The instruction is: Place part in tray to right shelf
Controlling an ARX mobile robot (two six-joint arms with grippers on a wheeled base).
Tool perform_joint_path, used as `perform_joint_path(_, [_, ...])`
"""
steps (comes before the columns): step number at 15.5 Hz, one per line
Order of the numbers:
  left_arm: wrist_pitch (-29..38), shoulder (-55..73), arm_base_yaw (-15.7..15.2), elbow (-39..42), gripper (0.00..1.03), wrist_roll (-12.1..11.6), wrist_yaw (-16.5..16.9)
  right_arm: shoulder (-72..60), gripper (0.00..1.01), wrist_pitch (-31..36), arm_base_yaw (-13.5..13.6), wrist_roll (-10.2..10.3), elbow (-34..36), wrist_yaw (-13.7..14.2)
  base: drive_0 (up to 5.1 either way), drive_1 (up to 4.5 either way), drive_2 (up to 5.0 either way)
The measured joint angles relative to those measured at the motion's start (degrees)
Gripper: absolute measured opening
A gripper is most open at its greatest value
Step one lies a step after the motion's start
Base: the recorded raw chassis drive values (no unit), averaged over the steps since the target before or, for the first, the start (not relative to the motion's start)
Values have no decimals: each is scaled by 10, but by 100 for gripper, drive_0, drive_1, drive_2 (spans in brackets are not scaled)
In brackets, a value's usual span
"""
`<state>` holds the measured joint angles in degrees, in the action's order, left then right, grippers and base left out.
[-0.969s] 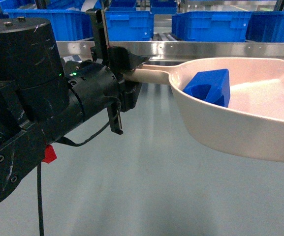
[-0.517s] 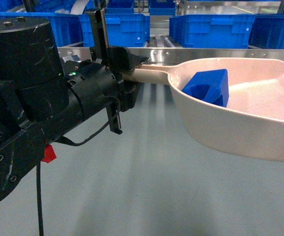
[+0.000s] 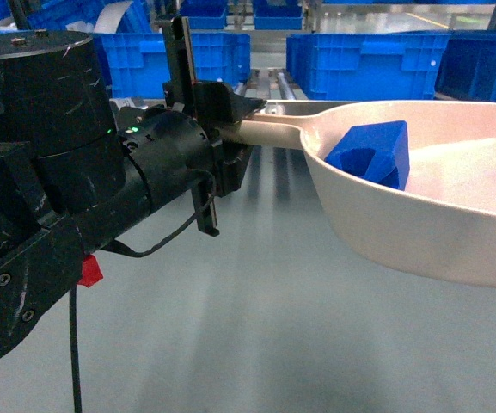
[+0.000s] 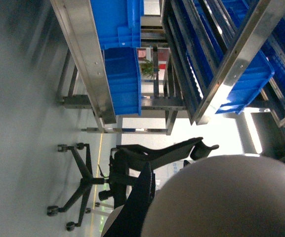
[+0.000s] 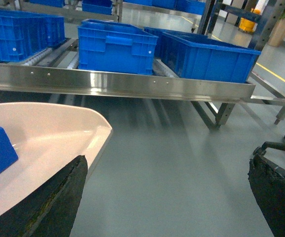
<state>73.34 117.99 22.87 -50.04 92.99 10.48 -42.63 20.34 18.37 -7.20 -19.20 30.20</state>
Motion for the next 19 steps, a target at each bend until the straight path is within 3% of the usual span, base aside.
perform_joint_path(19, [0,0,-2,0,13,0,-1,0,98,-1,0,0,0,0,3,423,-416])
